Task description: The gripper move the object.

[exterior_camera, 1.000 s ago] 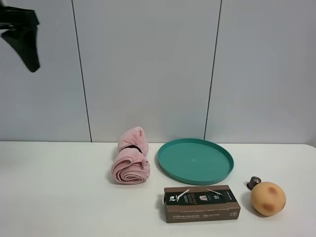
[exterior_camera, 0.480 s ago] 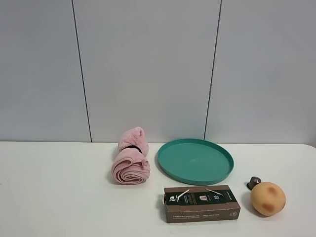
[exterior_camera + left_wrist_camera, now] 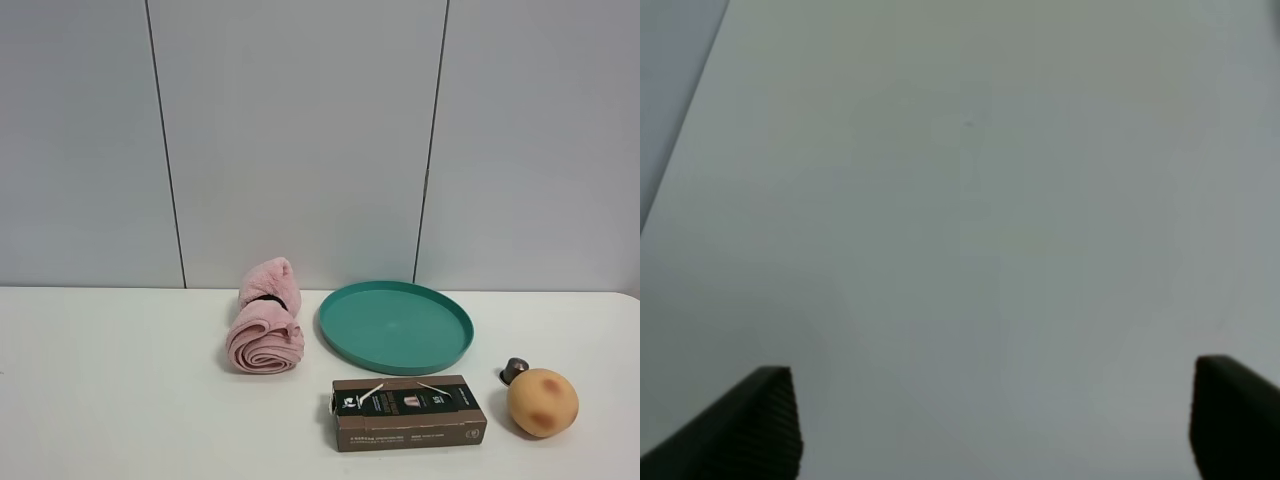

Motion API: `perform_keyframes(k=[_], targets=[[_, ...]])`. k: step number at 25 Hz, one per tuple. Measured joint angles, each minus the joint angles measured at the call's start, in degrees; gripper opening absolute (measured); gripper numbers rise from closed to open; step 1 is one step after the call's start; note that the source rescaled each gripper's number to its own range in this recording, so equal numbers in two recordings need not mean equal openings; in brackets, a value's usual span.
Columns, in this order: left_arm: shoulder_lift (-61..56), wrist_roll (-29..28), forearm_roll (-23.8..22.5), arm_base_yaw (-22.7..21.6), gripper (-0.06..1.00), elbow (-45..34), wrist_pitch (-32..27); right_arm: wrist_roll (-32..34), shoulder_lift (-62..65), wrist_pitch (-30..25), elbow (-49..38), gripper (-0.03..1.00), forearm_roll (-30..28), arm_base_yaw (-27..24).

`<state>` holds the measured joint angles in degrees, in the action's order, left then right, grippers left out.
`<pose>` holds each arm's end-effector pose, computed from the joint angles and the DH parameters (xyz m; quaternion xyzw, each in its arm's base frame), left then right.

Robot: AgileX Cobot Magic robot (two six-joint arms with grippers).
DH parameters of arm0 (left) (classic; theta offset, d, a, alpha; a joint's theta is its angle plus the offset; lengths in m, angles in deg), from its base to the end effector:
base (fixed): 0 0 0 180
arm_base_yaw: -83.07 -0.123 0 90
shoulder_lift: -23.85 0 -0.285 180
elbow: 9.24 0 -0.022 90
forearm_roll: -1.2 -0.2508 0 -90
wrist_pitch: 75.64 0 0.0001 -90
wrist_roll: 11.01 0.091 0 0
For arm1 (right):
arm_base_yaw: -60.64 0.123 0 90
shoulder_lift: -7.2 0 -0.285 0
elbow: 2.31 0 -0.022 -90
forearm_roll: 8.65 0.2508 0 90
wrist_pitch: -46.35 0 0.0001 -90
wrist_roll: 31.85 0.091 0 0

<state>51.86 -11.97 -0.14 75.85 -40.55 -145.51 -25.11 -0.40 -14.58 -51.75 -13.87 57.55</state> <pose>0.0229 0.0049 0.3462 -0.0655 0.9009 0.0350 0.4277 -0.0043 -0.0070 0.2731 0.0749 0.8529 -0.0291 0.5159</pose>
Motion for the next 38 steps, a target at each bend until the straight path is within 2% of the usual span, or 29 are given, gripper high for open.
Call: perform_keyframes(k=[5,11,19,27,38], targets=[[-7.89,0.07,0.0,0.0,0.91,-6.99,0.0,0.0,0.0,0.0,0.0,1.0,0.0,0.0],[-11.93,-1.93,0.22,0.0,0.91,-13.07,-0.1,0.0,0.0,0.0,0.0,1.0,0.0,0.0],[-12.62,-2.96,0.29,0.0,0.91,-13.43,0.37,0.0,0.0,0.0,0.0,1.0,0.0,0.0],[-13.1,-0.17,2.31,0.0,0.91,-16.48,8.41,0.0,0.0,0.0,0.0,1.0,0.0,0.0],[-20.36,0.07,2.42,0.0,0.87,-16.71,9.46,0.0,0.0,0.0,0.0,1.0,0.0,0.0]])
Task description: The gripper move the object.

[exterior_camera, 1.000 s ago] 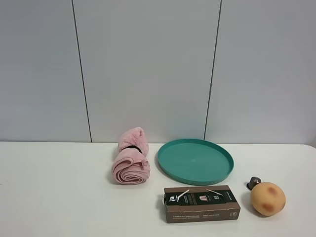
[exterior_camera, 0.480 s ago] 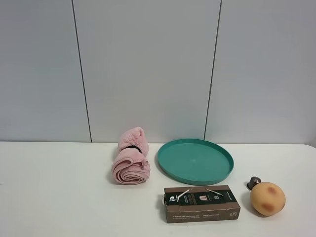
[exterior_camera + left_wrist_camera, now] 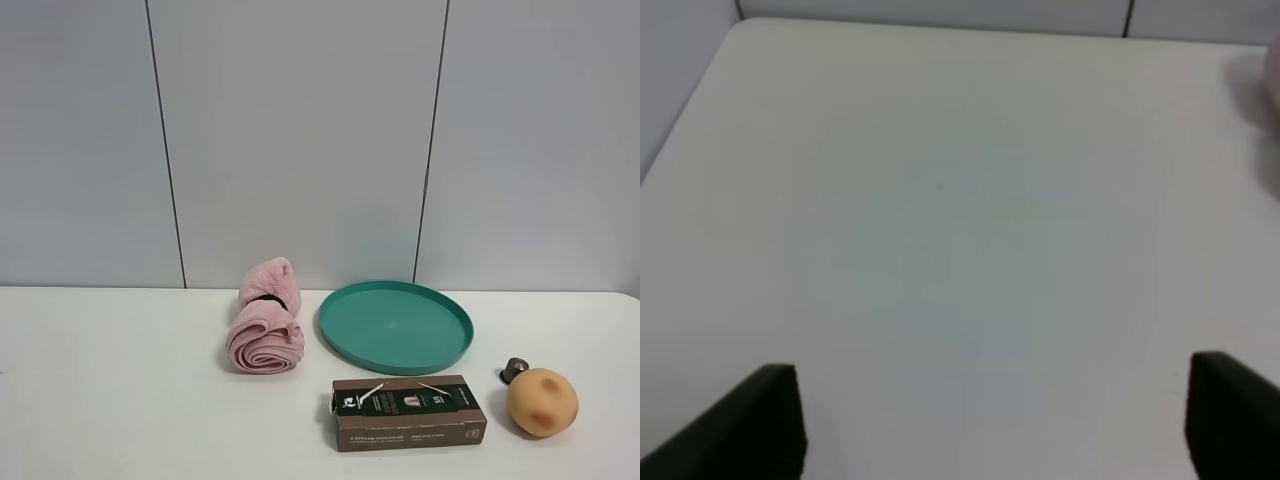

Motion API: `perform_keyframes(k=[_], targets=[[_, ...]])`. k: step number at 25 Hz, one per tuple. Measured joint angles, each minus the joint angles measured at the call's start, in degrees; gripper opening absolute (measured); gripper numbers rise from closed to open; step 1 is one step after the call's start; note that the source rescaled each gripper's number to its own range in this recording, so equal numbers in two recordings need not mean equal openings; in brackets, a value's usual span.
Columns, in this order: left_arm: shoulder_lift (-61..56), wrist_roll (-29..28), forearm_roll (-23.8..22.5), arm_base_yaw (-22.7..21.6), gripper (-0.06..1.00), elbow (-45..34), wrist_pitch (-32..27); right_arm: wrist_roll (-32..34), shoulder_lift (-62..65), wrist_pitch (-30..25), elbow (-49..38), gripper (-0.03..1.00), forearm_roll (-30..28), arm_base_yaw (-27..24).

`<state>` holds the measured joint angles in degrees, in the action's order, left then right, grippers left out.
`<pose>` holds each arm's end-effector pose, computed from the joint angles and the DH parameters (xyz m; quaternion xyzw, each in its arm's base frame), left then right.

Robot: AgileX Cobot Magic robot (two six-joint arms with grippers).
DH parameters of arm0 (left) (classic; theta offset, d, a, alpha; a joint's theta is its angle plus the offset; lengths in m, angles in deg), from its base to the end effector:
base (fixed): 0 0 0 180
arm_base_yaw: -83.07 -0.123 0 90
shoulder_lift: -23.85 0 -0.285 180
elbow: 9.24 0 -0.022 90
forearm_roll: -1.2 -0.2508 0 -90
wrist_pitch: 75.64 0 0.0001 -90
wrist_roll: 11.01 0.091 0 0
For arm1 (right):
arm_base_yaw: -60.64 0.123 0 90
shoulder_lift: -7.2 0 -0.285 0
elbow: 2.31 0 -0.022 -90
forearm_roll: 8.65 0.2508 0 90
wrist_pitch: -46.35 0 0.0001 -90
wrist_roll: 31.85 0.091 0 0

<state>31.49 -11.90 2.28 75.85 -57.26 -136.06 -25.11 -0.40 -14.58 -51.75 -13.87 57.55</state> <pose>-0.0059 -0.0022 0.2804 -0.0596 0.8463 0.0198 0.5290 -0.0043 -0.0070 0.2731 0.0749 0.8529 -0.0291 0.5159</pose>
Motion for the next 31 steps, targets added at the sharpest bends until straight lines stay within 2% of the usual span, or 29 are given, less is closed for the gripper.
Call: perform_keyframes(k=[31], targets=[[-0.21,-0.22,-0.05,0.0,0.86,0.0,0.0,0.0,0.0,0.0,0.0,1.0,0.0,0.0]])
